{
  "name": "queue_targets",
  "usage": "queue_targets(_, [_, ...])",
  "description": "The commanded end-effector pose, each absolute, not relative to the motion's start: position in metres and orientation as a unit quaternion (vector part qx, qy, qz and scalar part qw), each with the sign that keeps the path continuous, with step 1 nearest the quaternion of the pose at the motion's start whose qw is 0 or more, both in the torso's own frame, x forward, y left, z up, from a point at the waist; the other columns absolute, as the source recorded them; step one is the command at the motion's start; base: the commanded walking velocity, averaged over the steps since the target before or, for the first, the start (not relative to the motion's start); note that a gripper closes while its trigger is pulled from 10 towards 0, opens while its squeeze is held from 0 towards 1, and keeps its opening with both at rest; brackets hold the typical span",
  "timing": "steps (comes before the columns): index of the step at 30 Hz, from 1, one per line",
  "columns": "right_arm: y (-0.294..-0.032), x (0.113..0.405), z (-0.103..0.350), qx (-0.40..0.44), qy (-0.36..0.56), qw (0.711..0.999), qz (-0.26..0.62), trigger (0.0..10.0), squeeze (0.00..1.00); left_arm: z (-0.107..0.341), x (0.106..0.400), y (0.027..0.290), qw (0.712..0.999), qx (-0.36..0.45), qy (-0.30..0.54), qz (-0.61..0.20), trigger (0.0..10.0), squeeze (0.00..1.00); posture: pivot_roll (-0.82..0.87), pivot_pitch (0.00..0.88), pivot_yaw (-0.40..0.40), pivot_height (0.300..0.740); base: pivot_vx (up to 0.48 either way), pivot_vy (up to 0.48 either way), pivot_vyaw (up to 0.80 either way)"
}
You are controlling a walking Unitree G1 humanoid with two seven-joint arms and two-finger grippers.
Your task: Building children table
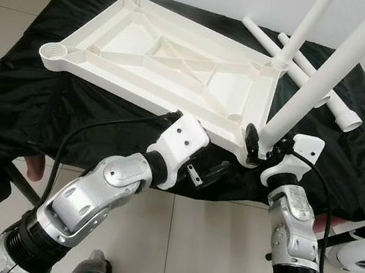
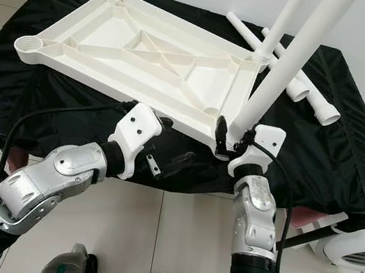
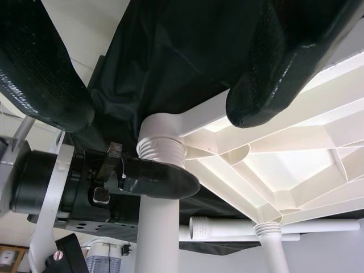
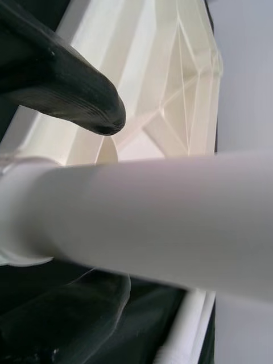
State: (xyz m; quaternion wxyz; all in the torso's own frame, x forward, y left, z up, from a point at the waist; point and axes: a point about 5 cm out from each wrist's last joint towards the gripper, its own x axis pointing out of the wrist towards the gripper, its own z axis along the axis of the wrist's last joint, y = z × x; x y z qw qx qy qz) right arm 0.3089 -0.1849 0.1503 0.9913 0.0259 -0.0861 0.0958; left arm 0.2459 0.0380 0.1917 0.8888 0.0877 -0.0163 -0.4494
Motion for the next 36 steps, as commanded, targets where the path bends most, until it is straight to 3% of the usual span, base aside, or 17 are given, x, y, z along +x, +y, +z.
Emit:
queue_targets(1, [-0.187,0.310,0.148,0.028,-0.078,0.991,0.107,10.0,0.00,0.192,0.240,0.033,0.863,0.088,-0.015,-0.498,10.0,0.00,0.06,0.064,-0.087,0.740,0.000,0.000,0.00])
queue_targets(9, [-0.208,0.325,0.163,0.003,-0.077,0.972,0.220,10.0,0.00,0.194,0.241,0.032,0.865,0.085,-0.017,-0.494,10.0,0.00,0.06,0.070,-0.081,0.740,0.000,0.000,0.00])
queue_targets(27, [-0.224,0.335,0.159,-0.035,-0.033,0.951,0.306,10.0,0.00,0.195,0.241,0.034,0.867,0.085,-0.018,-0.491,10.0,0.00,0.07,0.075,-0.078,0.740,0.000,0.000,0.00])
queue_targets(28, [-0.225,0.335,0.159,-0.034,-0.032,0.950,0.308,9.6,0.00,0.195,0.241,0.034,0.867,0.085,-0.018,-0.491,10.0,0.00,0.07,0.075,-0.079,0.740,0.000,0.000,0.00])
queue_targets(29, [-0.225,0.335,0.159,-0.034,-0.032,0.950,0.309,4.9,0.00,0.195,0.241,0.034,0.867,0.085,-0.018,-0.491,10.0,0.00,0.07,0.075,-0.079,0.740,0.000,0.000,0.00])
queue_targets(30, [-0.225,0.335,0.159,-0.034,-0.032,0.950,0.309,4.9,0.00,0.195,0.241,0.034,0.867,0.085,-0.018,-0.491,10.0,0.00,0.07,0.075,-0.079,0.740,0.000,0.000,0.00])
queue_targets(31, [-0.226,0.335,0.159,-0.034,-0.032,0.950,0.309,2.9,0.00,0.195,0.241,0.034,0.867,0.085,-0.018,-0.491,10.0,0.00,0.07,0.075,-0.078,0.740,0.000,0.000,0.00])
queue_targets(33, [-0.226,0.335,0.159,-0.034,-0.032,0.950,0.309,2.9,0.00,0.195,0.241,0.034,0.867,0.085,-0.018,-0.491,10.0,0.00,0.07,0.075,-0.078,0.740,0.000,0.000,0.00])
queue_targets(34, [-0.226,0.335,0.159,-0.033,-0.032,0.950,0.310,0.0,0.00,0.195,0.241,0.034,0.866,0.085,-0.018,-0.492,10.0,0.00,0.07,0.076,-0.078,0.740,0.000,0.000,0.00])
queue_targets(36, [-0.227,0.335,0.158,-0.032,-0.032,0.950,0.310,0.0,0.00,0.195,0.241,0.034,0.866,0.085,-0.018,-0.492,10.0,0.00,0.07,0.075,-0.077,0.740,0.000,0.000,0.00])
